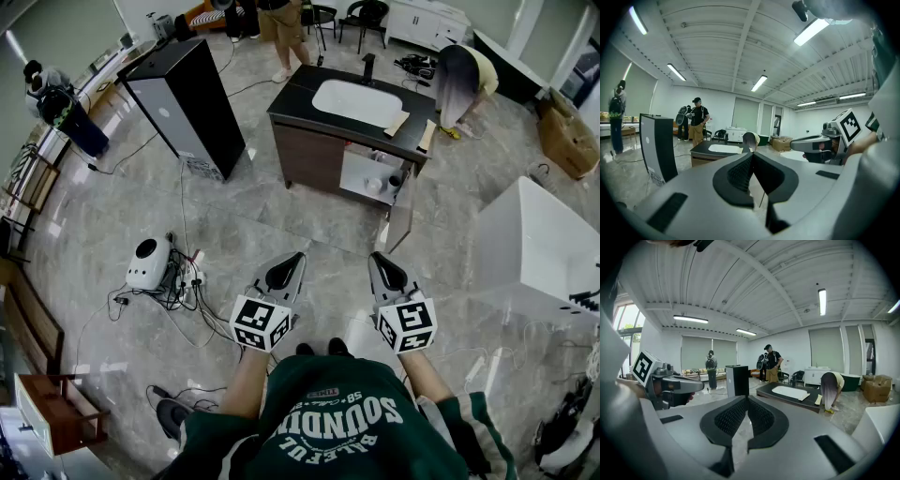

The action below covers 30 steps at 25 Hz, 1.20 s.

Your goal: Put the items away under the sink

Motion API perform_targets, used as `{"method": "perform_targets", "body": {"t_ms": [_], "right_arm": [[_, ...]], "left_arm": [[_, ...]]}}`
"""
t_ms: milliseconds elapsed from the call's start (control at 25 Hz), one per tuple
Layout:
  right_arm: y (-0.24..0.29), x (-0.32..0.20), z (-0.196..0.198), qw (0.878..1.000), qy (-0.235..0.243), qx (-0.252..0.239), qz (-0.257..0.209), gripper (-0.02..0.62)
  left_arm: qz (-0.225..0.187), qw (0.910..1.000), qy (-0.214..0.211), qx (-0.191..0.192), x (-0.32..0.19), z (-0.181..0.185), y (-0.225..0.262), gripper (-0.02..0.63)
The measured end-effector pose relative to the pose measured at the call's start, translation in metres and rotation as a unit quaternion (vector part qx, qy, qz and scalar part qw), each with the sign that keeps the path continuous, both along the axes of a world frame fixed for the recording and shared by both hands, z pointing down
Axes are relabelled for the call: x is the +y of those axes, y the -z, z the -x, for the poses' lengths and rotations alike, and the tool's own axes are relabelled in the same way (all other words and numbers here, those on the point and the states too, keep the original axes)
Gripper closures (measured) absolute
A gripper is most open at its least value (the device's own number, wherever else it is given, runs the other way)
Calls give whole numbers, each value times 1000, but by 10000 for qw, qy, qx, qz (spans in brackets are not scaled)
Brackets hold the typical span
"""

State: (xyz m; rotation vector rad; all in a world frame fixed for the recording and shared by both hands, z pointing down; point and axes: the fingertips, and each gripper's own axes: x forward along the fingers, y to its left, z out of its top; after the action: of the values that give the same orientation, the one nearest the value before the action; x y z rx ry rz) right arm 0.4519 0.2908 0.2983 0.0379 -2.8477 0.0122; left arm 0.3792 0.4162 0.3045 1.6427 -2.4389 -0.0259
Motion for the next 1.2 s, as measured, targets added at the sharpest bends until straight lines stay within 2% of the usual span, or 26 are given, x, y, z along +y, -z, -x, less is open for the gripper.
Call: {"method": "perform_targets", "body": {"t_ms": [840,1200], "right_arm": [[-20,82,14,9998,56,156,-52,543],[-28,71,24,9994,-295,146,76,543]], "left_arm": [[134,9998,6,119,77,10,-23,595],[139,9997,-122,149,71,35,-30,595]]}}
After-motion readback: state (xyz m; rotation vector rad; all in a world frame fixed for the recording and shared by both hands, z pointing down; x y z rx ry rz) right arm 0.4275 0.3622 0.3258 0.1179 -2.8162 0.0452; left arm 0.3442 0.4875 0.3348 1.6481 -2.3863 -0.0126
